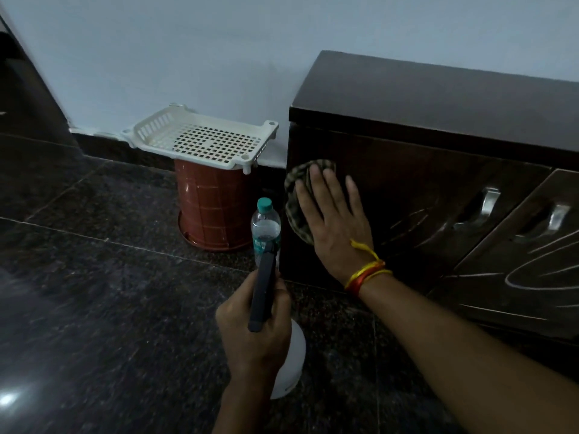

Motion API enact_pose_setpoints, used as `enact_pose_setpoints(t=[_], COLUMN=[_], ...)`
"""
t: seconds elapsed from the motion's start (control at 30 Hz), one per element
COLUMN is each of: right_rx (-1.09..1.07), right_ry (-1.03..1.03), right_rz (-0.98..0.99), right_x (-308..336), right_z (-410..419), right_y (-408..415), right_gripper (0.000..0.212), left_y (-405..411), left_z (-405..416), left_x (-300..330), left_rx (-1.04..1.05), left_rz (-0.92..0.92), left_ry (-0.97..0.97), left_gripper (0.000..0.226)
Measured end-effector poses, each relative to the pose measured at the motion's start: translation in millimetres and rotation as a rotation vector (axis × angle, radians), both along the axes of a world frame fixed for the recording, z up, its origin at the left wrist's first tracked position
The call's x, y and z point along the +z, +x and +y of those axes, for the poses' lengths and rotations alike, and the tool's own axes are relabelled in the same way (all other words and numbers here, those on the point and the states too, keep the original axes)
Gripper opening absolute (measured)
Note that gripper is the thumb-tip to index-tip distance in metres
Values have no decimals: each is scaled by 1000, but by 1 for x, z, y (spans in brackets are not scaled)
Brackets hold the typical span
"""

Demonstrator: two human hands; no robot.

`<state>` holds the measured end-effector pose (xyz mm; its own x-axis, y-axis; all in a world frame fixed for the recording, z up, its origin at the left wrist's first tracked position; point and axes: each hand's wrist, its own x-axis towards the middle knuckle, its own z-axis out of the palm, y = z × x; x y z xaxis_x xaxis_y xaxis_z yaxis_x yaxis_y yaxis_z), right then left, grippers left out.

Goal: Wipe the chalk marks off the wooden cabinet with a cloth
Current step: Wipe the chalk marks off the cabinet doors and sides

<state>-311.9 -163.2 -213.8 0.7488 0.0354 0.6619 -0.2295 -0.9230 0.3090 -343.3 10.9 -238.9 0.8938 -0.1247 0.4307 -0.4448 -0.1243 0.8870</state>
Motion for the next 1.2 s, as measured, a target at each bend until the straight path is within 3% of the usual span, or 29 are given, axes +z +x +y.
enact_pose_setpoints(t=[0.27,0.53,0.83,1.03,1.2], right_rx=[8,76,-43,61,-23], right_ry=[36,-80,53,-26,-3], right_rz=[-170,-130,-330,-232,-264], right_x=[59,70,56,66,60], right_z=[10,14,-13,-4,-31], right_y=[18,29,-5,13,-18], right_gripper=[51,47,46,44,48], left_y=[-6,-9,-9,-8,-12], left_z=[2,-8,-16,-19,-26], left_x=[-1,2,3,1,0], left_rx=[10,6,-3,-1,-13], left_rz=[5,-14,10,14,22], left_ry=[21,38,27,15,8], left_gripper=[13,10,19,8,13])
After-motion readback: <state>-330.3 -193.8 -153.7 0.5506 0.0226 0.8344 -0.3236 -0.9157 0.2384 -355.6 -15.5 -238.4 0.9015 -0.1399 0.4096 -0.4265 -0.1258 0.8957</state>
